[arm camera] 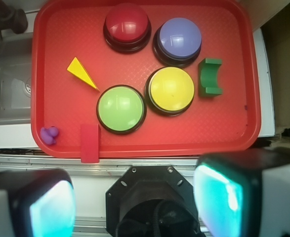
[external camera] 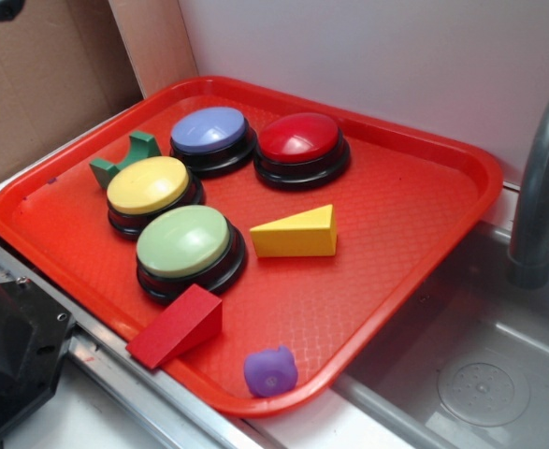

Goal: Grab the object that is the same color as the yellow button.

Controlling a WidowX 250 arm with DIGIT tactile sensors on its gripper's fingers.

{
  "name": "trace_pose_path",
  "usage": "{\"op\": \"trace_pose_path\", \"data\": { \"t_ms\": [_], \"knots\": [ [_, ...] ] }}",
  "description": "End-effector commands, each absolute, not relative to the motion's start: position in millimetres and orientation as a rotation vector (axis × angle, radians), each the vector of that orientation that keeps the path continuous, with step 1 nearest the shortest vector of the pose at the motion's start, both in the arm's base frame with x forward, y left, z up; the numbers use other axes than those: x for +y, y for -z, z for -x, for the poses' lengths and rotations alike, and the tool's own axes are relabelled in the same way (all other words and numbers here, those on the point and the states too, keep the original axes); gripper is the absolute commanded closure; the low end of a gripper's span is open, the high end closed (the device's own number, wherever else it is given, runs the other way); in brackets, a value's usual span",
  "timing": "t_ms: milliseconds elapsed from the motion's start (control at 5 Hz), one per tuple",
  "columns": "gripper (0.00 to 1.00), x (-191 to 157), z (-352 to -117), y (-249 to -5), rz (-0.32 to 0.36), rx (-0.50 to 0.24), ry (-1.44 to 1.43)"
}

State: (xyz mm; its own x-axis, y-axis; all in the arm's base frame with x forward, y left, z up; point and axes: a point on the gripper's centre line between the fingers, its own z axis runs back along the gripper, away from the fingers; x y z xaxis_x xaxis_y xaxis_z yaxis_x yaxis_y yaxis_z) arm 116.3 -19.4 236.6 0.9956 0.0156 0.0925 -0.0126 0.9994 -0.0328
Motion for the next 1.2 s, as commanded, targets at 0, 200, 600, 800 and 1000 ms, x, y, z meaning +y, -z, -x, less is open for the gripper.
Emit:
{"op": "trace_pose_path", "data": {
  "t_ms": [0,200,600,800,1000],
  "knots": [
    [0.0,-19,-116,-237,0.032,-0.093,-0.014],
    [0.0,-28,-130,-226,0.026,-0.117,0.061],
    [0.0,-56,-157,-186,-0.035,-0.137,0.254],
    [0.0,-65,-174,-164,-0.047,-0.185,0.295],
    [0.0,-74,-192,-138,-0.025,-0.203,0.374]
  ]
}}
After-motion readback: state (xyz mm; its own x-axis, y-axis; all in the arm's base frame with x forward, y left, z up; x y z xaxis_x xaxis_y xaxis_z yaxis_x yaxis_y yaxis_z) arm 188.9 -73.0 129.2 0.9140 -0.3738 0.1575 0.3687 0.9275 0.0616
